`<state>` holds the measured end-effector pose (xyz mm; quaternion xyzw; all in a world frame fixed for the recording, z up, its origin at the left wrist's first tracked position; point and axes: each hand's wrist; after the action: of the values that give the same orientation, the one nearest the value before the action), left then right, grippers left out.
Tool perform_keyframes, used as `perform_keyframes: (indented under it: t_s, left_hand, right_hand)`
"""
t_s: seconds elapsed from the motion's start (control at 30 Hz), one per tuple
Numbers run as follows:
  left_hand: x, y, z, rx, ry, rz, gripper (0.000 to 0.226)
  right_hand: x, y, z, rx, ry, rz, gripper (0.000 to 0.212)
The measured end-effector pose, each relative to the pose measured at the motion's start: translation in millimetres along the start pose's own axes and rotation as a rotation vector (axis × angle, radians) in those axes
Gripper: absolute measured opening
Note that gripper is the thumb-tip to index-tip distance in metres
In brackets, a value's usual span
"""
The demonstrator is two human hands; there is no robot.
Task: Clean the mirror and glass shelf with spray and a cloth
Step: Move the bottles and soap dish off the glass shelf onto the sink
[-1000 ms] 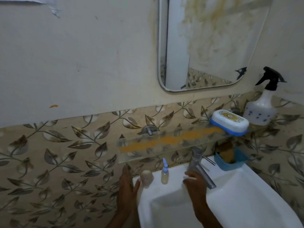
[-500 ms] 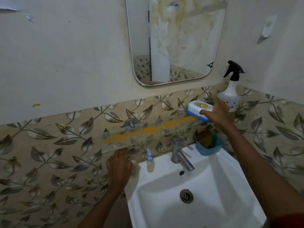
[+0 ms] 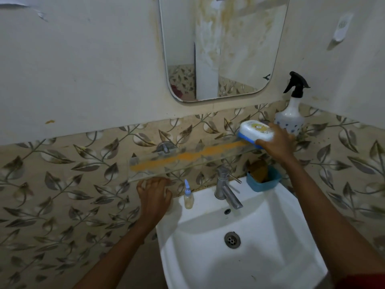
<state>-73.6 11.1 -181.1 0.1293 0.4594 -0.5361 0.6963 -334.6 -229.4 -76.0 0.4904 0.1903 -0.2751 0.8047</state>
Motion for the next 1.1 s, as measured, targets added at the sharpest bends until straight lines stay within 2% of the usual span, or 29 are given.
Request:
perform_keyframes:
  t_s: [0.13, 0.23, 0.3, 0.4, 0.5, 0.6, 0.67, 0.77, 0.97, 1.1]
  left_hand:
    - [-3, 0, -2, 0.018, -0.041, -0.009, 0.036]
    - [0, 1, -7, 0.049, -0.077, -0.011, 0.033]
    - [2, 2, -9, 0.06, -0.062, -0.006, 0.033]
    - [2, -1, -11, 0.088, -0.049, -0.012, 0.033]
    - [1, -6, -7, 0.124, -0.034, -0.027, 0.032]
    - [-1, -11, -4, 0.133, 0.009, -0.036, 0.031]
    - [-2, -13, -4, 0.146, 0.015, -0.053, 0.028]
    - [-4, -12, -7, 0.23, -0.064, -0.099, 0.02]
    - [-10, -7, -14, 0.312, -0.119, -0.218, 0.019]
    - [-16, -8, -13, 0.381, -0.096, -0.326, 0.021]
  right_hand:
    - [-21, 2, -80, 0.101, -0.185, 0.387, 0.063]
    - [-24, 3, -152, 0.176, -0.099, 0.62, 0.056]
    - [-10, 2, -188, 0.235, -0.012, 0.672, 0.056]
    - [33, -3, -213, 0.334, 0.088, 0.557, 0.061]
    - [87, -6, -212, 0.357, 0.119, 0.398, 0.071]
    - [138, -7, -206, 0.328, 0.162, 0.229, 0.074]
    - [165, -11, -204, 0.279, 0.193, 0.022, 0.077]
    - [192, -19, -200, 0.185, 0.167, -0.223, 0.078]
    - [211, -22, -205, 0.149, 0.127, -0.391, 0.07]
    - [200, -15, -210, 0.169, 0.183, -0.378, 0.076]
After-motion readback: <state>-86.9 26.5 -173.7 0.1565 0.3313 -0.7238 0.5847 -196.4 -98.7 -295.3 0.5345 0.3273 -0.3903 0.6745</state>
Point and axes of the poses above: each hand's wrist, its own z-axis towards the middle knuckle, its own x-axis out of the palm, y = z × x, and after that the axes turned 10 degrees about -y, right-handed
